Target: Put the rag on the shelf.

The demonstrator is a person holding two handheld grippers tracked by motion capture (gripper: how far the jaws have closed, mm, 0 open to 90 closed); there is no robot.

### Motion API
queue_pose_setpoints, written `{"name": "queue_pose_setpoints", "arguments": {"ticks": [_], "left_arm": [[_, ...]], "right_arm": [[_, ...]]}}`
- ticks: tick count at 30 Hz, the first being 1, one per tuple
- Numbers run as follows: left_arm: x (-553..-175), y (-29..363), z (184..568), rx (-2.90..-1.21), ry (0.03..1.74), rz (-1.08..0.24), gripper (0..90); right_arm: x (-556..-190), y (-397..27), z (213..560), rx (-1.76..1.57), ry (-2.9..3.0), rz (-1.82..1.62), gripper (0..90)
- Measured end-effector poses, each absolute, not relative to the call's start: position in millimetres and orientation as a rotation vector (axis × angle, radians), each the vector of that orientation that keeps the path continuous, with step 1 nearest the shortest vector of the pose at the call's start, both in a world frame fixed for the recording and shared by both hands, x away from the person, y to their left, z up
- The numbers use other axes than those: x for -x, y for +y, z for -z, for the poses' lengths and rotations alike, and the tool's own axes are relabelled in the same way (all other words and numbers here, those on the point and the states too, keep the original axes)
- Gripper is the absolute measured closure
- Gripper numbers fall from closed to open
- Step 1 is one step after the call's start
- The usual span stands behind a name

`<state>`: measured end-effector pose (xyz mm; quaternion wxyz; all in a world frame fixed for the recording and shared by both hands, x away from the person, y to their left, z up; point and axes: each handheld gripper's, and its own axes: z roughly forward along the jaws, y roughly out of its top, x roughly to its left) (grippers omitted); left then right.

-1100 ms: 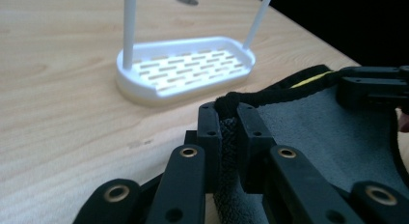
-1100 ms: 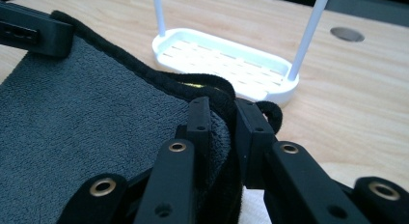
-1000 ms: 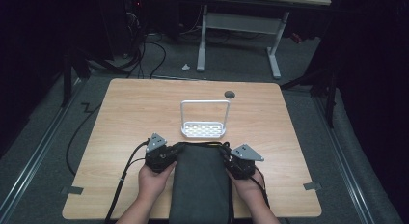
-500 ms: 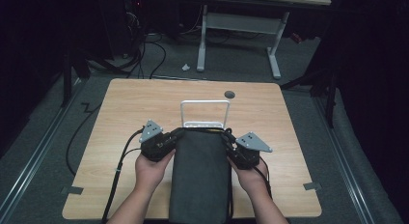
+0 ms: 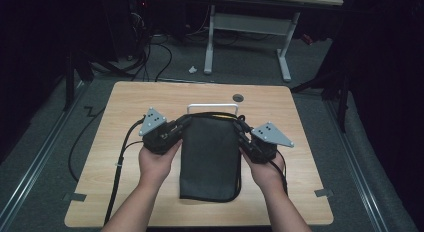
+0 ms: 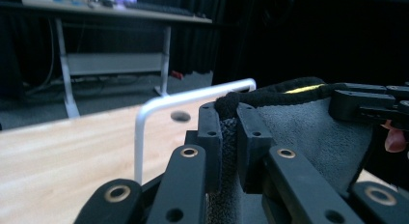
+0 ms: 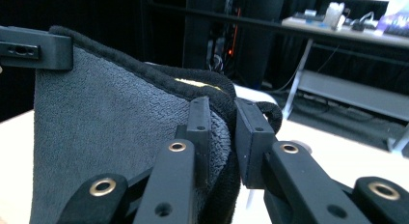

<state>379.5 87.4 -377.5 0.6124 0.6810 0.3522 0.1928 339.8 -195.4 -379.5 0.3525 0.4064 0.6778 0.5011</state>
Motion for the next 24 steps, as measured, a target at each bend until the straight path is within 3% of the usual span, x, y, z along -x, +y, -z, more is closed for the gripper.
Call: {"name": "queue_pose_setpoints", "arguments": {"ticks": [24], "left_arm": [[-398, 80, 313, -1.507, 0.707, -0.537, 82.1]], "right_arm": [[-359, -202, 315, -0.995, 1.624, -1.360, 78.6]]}}
